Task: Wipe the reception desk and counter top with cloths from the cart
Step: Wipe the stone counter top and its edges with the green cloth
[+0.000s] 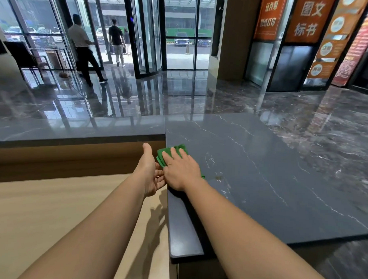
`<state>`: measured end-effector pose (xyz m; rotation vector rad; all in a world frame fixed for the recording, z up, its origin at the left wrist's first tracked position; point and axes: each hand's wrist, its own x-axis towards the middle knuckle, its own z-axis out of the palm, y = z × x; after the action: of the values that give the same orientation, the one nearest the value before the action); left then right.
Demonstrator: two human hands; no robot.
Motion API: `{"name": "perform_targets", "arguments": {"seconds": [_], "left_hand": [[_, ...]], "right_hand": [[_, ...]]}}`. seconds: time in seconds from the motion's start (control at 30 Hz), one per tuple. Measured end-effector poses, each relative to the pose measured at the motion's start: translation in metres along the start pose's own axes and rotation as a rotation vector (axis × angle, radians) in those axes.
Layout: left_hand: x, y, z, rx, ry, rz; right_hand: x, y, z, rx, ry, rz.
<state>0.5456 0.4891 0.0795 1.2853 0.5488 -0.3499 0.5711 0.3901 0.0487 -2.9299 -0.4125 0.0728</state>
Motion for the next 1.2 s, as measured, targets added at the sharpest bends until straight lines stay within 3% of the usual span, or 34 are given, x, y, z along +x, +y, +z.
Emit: {"name": "perform_targets", "arguments": {"seconds": [0.1,0.4,0.53,0.67,0.83,0.93,1.1,1.2], "left_hand": [[-0.011,-0.001,0.003,-0.012,0.022,0.002],[-0.036,-0.014,0.005,0.067,0.064,-0.008],[-0.044,-0.022,0.005,0.034,0.064,0.009],[-0.048,-0.025,0.004,-0.021,0.055,0.01],[-0.055,-0.027,0.005,-0.019,0.075,0.044],[-0.054,-0.032,0.004,-0.013,0.036,0.025],[-0.059,-0.04,0.009,0.006,0.13,0.048],[-0.067,-0.043,0.014,0.043,0.147,0.059]], "right_hand": [[-0.007,0.042,-0.008,-0.019,-0.028,-0.05],[-0.054,0.158,-0.035,-0.001,0.0,0.271],[-0.057,0.149,-0.033,0.01,0.022,0.412],[-0.051,0.08,-0.016,0.018,0.096,0.547],[-0.056,-0.018,0.005,0.048,0.087,0.319],[-0.065,-0.04,0.011,0.016,0.067,0.164],[-0.07,0.007,0.001,0.016,-0.014,-0.077],[-0.079,0.049,-0.008,0.003,-0.021,-0.064]]}}
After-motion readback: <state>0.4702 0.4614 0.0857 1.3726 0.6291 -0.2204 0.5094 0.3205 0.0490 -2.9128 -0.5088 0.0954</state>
